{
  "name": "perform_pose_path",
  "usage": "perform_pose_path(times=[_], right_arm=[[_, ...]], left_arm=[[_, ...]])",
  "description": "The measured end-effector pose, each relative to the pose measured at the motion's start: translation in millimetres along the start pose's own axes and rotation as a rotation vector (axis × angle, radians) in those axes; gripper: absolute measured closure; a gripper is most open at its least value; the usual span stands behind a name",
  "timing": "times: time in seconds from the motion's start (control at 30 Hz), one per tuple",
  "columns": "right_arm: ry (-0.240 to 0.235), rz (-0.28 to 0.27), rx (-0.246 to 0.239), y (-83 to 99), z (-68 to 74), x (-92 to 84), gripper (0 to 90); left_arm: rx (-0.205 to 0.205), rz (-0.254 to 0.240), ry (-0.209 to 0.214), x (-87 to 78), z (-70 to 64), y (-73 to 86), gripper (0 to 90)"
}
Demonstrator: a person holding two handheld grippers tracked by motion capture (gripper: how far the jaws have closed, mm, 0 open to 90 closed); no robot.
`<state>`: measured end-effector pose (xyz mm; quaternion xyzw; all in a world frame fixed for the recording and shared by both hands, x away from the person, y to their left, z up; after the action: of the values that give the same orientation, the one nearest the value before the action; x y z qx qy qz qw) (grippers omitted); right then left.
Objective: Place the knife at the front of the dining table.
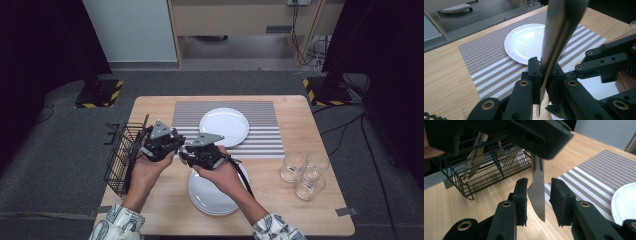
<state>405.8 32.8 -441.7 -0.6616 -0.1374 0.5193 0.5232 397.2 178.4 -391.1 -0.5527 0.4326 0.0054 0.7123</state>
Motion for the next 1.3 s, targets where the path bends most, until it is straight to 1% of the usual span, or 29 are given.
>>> perform_pose_path(times=[0.17,0.33,0.57,0.67,0.73,0.8,0.87,0.97,1.0,1.13,1.2,1.3], right_arm=[[0.004,-0.017,0.001,-3.3,0.9,0.4,67.9],[0.007,-0.016,-0.005,-4.3,2.4,2.4,70.6],[0.014,-0.021,0.005,-4.7,2.5,4.2,73.3],[0.015,-0.03,0.007,-5.6,3.1,5.2,74.4],[0.019,-0.03,0.0,-5.5,3.7,5.6,77.3],[0.024,-0.032,-0.003,-5.2,4.2,5.2,78.3],[0.029,-0.035,-0.013,-5.5,5.5,4.6,79.4],[0.039,-0.035,-0.014,-6.3,7.1,4.2,79.8],[0.038,-0.033,-0.011,-6.5,7.1,4.0,79.9],[0.046,-0.021,-0.016,-4.5,5.2,5.3,79.9],[0.048,-0.021,-0.013,-3.8,4.1,5.4,80.0],[0.05,-0.022,-0.012,-3.6,2.5,5.1,80.0]], left_arm=[[0.006,-0.003,0.004,-0.2,-3.8,-0.2,82.6],[0.008,-0.006,0.005,-0.5,-6.3,-0.9,82.6],[-0.003,-0.001,0.002,1.3,-4.9,2.1,82.6],[0.0,0.001,0.004,1.8,-5.6,3.2,82.6],[0.0,0.002,0.003,1.9,-5.7,3.5,82.6],[-0.005,-0.004,0.006,1.7,-5.5,3.6,82.5],[-0.003,-0.008,0.006,1.7,-5.3,3.2,82.5],[-0.003,-0.014,0.007,1.2,-5.1,2.8,82.1],[-0.007,-0.019,0.006,0.9,-5.0,2.5,81.5],[-0.014,-0.039,-0.008,-2.5,-4.4,1.5,73.8],[-0.012,-0.04,-0.018,-4.6,-3.4,1.9,70.7],[-0.021,-0.046,-0.023,-7.3,-2.7,3.1,65.2]])
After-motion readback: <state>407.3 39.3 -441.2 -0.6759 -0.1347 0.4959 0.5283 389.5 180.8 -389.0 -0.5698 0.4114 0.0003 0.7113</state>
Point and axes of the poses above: each handheld gripper's, and its own axes: x roughly forward along the jaws, y roughly out of its underside, z roughly to its left, the point moved 2 cm from there along x, roughly forward along the jaws, and after that the axes turned 5 degrees about z, right-handed, at the moved point
